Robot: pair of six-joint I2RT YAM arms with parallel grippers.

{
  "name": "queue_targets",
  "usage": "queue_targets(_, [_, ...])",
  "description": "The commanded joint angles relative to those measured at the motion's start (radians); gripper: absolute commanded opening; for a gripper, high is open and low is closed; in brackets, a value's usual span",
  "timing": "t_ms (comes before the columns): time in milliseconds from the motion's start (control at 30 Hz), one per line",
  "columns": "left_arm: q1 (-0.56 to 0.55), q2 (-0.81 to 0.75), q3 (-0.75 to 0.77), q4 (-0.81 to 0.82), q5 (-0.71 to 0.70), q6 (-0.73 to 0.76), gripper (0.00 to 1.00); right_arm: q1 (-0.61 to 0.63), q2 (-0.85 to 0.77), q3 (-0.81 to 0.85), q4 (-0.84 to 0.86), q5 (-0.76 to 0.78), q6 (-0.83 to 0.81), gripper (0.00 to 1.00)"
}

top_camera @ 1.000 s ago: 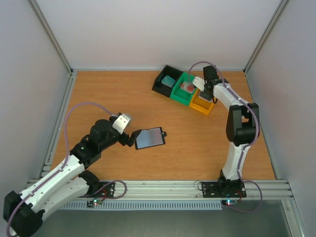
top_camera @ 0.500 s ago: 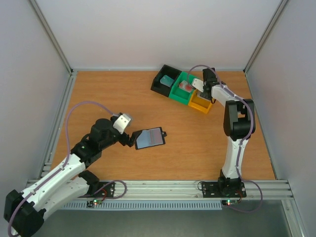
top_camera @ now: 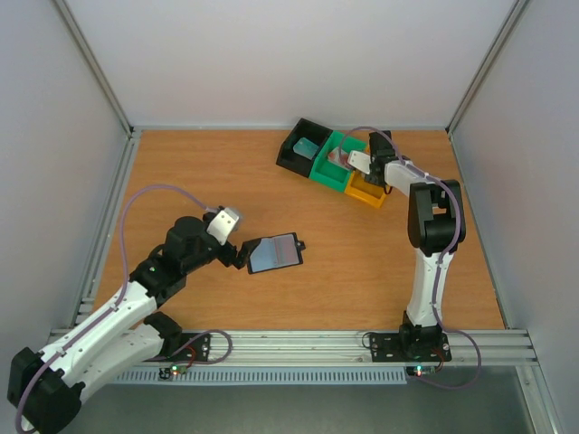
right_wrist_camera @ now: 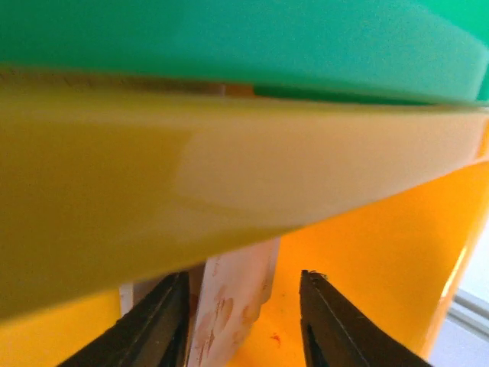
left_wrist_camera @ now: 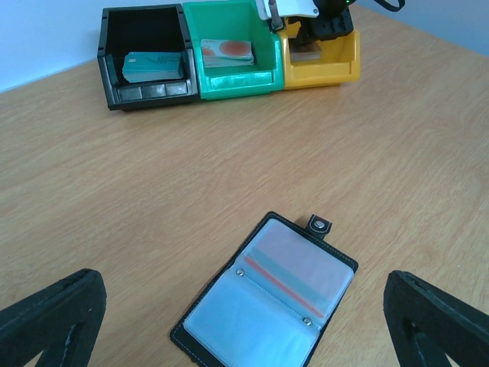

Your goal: Take the credit cards out of the card holder

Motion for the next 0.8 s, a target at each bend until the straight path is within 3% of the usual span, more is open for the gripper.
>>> queue_targets(0, [0.006, 0.004, -0.010, 0.050, 0.020, -0.012, 0.99, 0.005, -0.032, -0.025, 0.025, 0.010, -0.035, 0.45])
queue_targets(133, [0.007, 0.002, -0.012, 0.052, 0.028, -0.022, 0.99, 0.004, -0.049, -0.030, 0.038, 0.045, -0.065, 0.54])
queue_targets(433, [0.009, -0.009, -0.014, 0.048, 0.034, -0.027, 0.99, 0.002, -0.061, -0.013, 0.072, 0.123, -0.087, 0.63])
queue_targets(500, [0.009, -0.009, -0.014, 0.048, 0.037, -0.026, 0.99, 0.002, -0.077, -0.018, 0.068, 0.114, -0.065, 0.71])
queue_targets(567, [0.009, -0.011, -0.015, 0.048, 0.040, -0.032, 0.99, 0.002, -0.103, -0.023, 0.061, 0.094, -0.033, 0.97])
queue_targets(767, [0.012, -0.014, -0.020, 0.038, 0.070, -0.081, 0.99, 0.002, -0.169, -0.034, 0.006, 0.007, 0.017, 0.98])
